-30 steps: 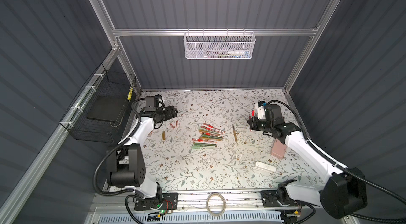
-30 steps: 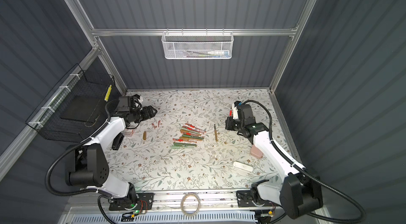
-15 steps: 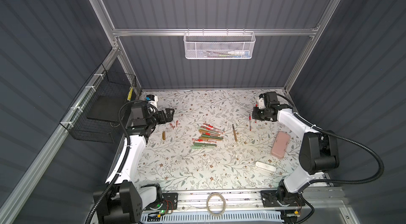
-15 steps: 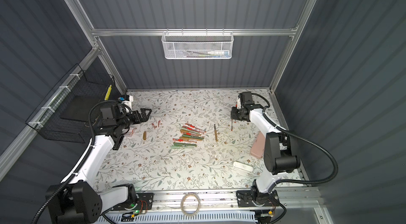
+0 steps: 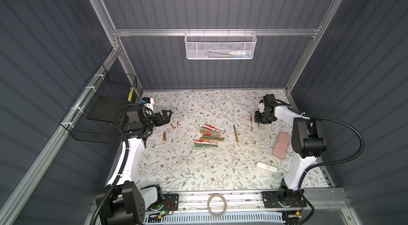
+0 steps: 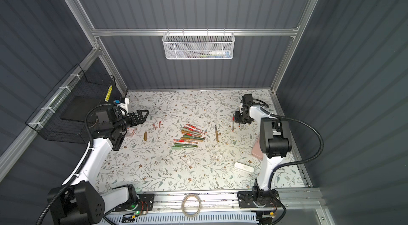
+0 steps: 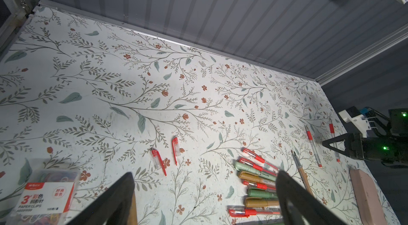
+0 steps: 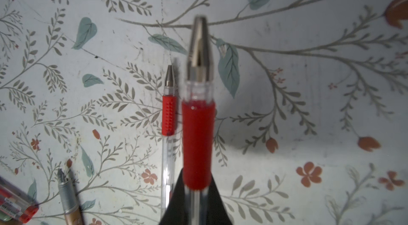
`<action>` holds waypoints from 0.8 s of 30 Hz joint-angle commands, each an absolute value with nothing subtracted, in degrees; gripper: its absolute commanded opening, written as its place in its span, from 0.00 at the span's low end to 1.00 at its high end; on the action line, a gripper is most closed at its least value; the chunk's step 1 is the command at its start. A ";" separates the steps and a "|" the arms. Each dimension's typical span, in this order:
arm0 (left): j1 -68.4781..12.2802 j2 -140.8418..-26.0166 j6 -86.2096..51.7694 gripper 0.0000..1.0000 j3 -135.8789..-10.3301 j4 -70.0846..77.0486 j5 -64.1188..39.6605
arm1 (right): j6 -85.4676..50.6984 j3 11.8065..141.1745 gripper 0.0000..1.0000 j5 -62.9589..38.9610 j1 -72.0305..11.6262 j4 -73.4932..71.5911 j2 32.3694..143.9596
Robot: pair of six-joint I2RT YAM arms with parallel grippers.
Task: Remove pen caps from pens
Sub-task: Place the pen at the top-right of the table.
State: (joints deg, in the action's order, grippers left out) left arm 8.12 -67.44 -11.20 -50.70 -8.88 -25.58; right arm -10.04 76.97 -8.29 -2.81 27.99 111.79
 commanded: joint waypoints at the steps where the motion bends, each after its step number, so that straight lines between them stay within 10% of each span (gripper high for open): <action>1: 8.94 -66.63 -12.11 1.00 -50.59 -8.33 -26.73 | -9.43 79.58 0.01 -9.14 -2.51 30.27 112.79; 24: 9.73 -66.55 -12.83 1.00 -50.98 -8.61 -26.74 | -9.42 88.33 0.20 -9.83 -3.56 38.65 121.09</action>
State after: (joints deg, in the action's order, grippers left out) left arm 9.21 -67.35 -12.27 -50.65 -7.84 -25.65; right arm -9.98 87.24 -9.52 -2.94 36.56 120.55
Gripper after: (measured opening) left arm 0.997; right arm 0.193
